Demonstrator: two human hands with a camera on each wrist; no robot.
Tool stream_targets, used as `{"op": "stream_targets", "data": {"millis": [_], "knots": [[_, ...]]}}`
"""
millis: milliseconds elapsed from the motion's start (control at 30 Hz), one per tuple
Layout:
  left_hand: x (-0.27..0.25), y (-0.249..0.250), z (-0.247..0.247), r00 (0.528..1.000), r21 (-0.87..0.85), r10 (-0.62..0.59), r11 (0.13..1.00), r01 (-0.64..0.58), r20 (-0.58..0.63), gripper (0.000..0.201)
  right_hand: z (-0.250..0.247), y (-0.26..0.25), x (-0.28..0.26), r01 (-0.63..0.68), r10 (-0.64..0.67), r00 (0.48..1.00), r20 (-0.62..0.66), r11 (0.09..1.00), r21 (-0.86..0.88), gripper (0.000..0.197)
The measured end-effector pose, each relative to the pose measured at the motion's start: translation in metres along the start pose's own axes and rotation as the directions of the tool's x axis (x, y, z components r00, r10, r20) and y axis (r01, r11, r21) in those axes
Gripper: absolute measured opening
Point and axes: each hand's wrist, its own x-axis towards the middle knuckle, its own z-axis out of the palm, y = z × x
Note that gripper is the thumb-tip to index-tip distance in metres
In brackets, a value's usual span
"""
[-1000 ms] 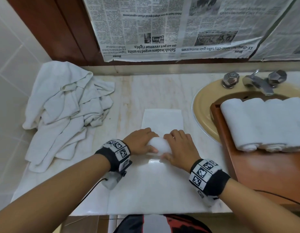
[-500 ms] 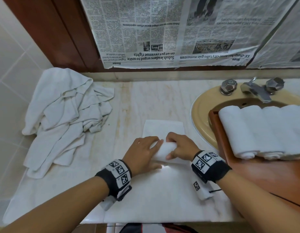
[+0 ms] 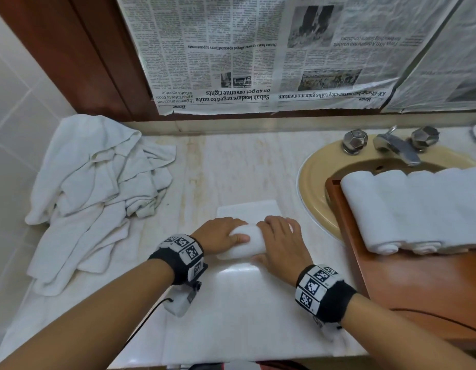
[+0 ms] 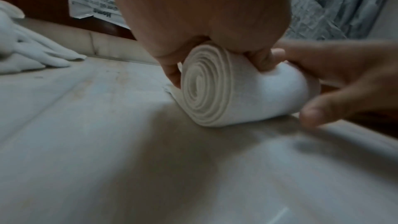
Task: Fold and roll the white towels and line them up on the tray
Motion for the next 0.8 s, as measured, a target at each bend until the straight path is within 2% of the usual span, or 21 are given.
{"op": "stream_targets", "data": {"millis": [67,100,133,200,233,267,333,400,433,500,567,667,733,800], "knots": [[0.004,0.003,-0.006,0.998,-0.123,-0.04,0.991,0.045,0.041,0.059,-0.003,0.003,0.007,0.015,-0.015,1.0,0.004,1.0,0.015,0.056],[0.008,0.004,-0.009,0.999,-0.118,-0.044,0.992,0.047,0.03,0.058,-0.007,0.005,0.013,0.016,-0.017,0.999,0.042,0.999,0.027,0.052],[0.01,0.004,-0.012,0.998,-0.065,-0.056,0.996,0.055,-0.009,0.057,-0.013,0.005,0.02,0.012,-0.016,0.994,0.109,0.999,0.042,0.053],[0.008,0.008,-0.013,0.984,0.131,-0.058,0.988,0.081,-0.169,0.051,-0.022,0.01,0.037,-0.012,-0.008,0.967,0.254,0.997,0.078,0.056],[0.005,0.01,-0.01,0.966,0.217,0.011,0.975,0.047,-0.26,0.056,-0.027,0.012,0.045,-0.036,0.002,0.948,0.319,0.994,0.101,0.056],[0.0,0.013,-0.008,0.952,0.296,0.088,0.955,0.003,-0.292,0.066,-0.032,0.014,0.053,-0.072,0.015,0.928,0.373,0.988,0.138,0.054],[-0.007,0.015,0.002,0.968,0.44,0.137,0.898,-0.03,-0.212,0.081,-0.039,0.019,0.067,-0.183,0.046,0.89,0.454,0.947,0.264,0.047],[-0.006,0.013,0.01,0.985,0.503,0.084,0.864,0.004,-0.151,0.092,-0.044,0.022,0.082,-0.261,0.054,0.834,0.548,0.915,0.308,0.047],[-0.002,0.012,0.01,0.985,0.512,0.07,0.859,0.021,-0.158,0.092,-0.044,0.022,0.089,-0.267,0.045,0.811,0.584,0.915,0.301,0.048],[0.007,0.009,0.005,0.983,0.517,0.074,0.856,0.024,-0.169,0.086,-0.042,0.022,0.096,-0.226,0.029,0.813,0.582,0.936,0.269,0.05],[0.013,0.008,-0.006,0.987,0.527,0.101,0.85,-0.021,-0.125,0.079,-0.039,0.02,0.091,-0.106,-0.006,0.859,0.512,0.976,0.189,0.055],[0.017,0.008,-0.023,0.994,0.464,0.105,0.88,-0.1,0.014,0.065,-0.027,0.014,0.06,0.067,-0.071,0.924,0.377,0.997,0.025,0.082],[0.024,0.008,-0.032,0.987,0.332,0.08,0.935,-0.123,0.14,0.061,-0.02,0.013,0.047,0.033,-0.02,0.945,0.326,0.999,-0.036,0.09],[0.03,0.009,-0.04,0.974,0.146,0.048,0.986,-0.081,0.22,0.077,-0.019,0.014,0.051,-0.026,0.031,0.951,0.307,0.999,-0.021,0.09]]}}
